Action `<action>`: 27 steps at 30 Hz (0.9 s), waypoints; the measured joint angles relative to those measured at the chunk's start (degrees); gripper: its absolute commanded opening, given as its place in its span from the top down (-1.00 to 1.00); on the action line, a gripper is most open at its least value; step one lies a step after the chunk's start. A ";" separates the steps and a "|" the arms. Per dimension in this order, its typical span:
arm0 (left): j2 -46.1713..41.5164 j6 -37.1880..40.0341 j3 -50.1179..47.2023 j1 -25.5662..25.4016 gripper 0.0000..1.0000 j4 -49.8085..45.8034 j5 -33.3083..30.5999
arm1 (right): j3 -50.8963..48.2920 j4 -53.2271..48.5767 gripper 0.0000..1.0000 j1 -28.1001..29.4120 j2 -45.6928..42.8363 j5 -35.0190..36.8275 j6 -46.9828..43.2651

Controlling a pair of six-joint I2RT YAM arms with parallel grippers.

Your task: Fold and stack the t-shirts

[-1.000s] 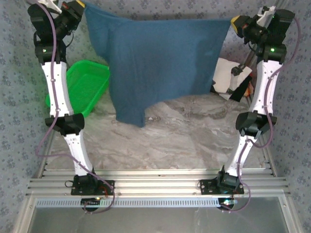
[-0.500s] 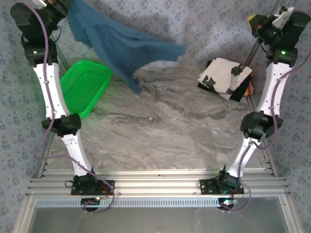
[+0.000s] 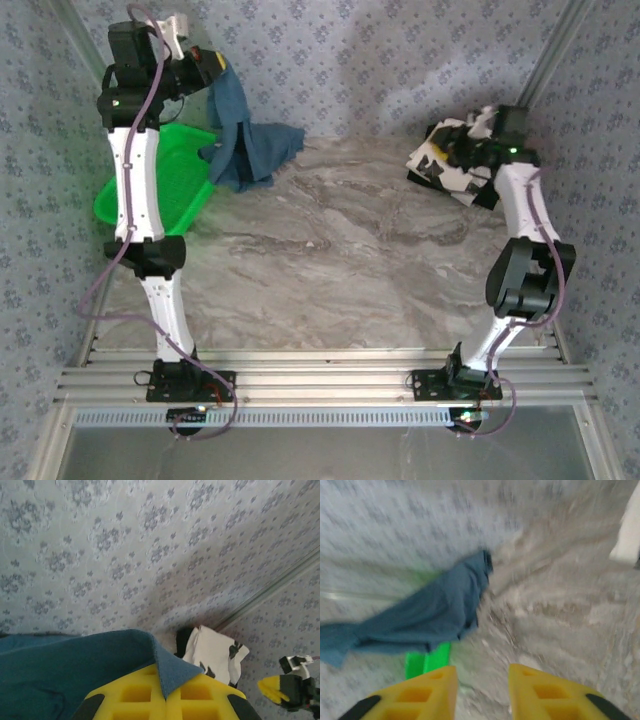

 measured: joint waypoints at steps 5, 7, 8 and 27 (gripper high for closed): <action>-0.44 0.31 -0.26 -1.27 1.00 -1.16 -1.01 | -9.03 0.15 -0.24 3.21 -1.42 0.98 -0.90; -0.90 -0.35 -0.26 -3.13 1.00 -0.83 -1.44 | -10.51 0.42 -0.42 2.78 -2.45 1.62 -1.49; -1.16 -0.79 -0.26 -4.17 1.00 -0.46 -1.49 | -11.10 0.57 -0.47 2.56 -3.39 1.79 -1.86; -9.88 -4.28 1.73 -25.46 1.00 5.44 -6.14 | -33.14 -0.98 -0.59 16.94 -34.77 8.68 -14.56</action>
